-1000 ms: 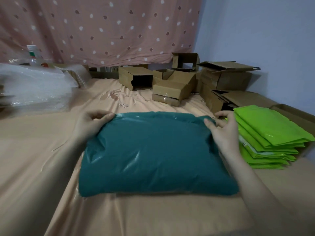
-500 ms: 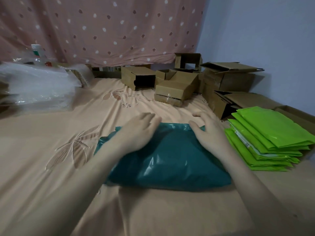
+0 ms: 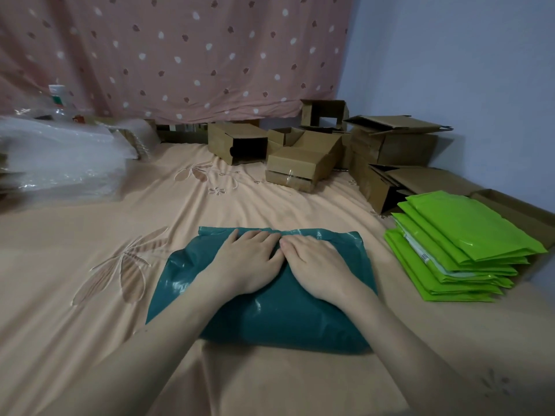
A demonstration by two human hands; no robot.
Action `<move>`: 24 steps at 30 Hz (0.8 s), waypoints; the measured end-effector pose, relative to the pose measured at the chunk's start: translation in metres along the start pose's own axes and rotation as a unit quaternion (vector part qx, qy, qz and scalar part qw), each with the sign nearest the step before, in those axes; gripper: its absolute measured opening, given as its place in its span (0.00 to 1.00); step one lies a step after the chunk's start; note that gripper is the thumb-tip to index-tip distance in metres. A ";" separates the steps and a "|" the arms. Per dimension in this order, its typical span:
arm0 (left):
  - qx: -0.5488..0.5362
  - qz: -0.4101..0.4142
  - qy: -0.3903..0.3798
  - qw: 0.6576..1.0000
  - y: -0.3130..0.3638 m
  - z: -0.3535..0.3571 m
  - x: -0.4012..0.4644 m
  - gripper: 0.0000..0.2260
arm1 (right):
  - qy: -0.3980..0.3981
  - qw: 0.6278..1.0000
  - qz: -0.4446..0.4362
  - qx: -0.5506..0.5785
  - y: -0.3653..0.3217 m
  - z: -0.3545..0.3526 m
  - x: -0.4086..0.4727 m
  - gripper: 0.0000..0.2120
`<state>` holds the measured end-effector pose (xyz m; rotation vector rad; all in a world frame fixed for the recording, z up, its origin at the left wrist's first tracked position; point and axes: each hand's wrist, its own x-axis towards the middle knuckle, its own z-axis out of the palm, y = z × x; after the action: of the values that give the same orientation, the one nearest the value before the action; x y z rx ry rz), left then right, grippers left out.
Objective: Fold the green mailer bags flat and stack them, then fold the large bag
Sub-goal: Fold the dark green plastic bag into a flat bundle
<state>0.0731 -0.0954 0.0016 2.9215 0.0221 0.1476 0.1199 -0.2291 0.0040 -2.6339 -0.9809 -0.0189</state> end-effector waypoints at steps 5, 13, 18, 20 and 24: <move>-0.025 -0.020 -0.012 0.999 0.002 -0.011 0.015 0.12 | -0.015 0.999 0.045 0.003 0.001 -0.006 0.006 0.19; -0.033 -0.010 -0.026 0.999 -0.001 -0.006 0.026 0.10 | -0.017 0.997 0.076 -0.015 0.000 -0.010 0.007 0.14; 0.019 0.036 0.169 0.985 0.006 -0.003 0.001 0.25 | -0.005 0.995 0.100 -0.012 0.011 -0.009 0.009 0.20; 0.037 0.078 0.153 0.984 0.012 -0.001 -0.014 0.29 | -0.003 0.993 0.120 -0.009 0.020 -0.011 0.010 0.22; 0.063 0.070 0.065 0.993 -0.003 -0.009 -0.020 0.34 | 0.040 0.989 0.141 0.013 0.025 -0.016 -0.002 0.20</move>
<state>0.0527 -0.0912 0.0078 3.0327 -0.1585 0.3728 0.1360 -0.2529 0.0117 -2.7002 -0.5738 -0.0456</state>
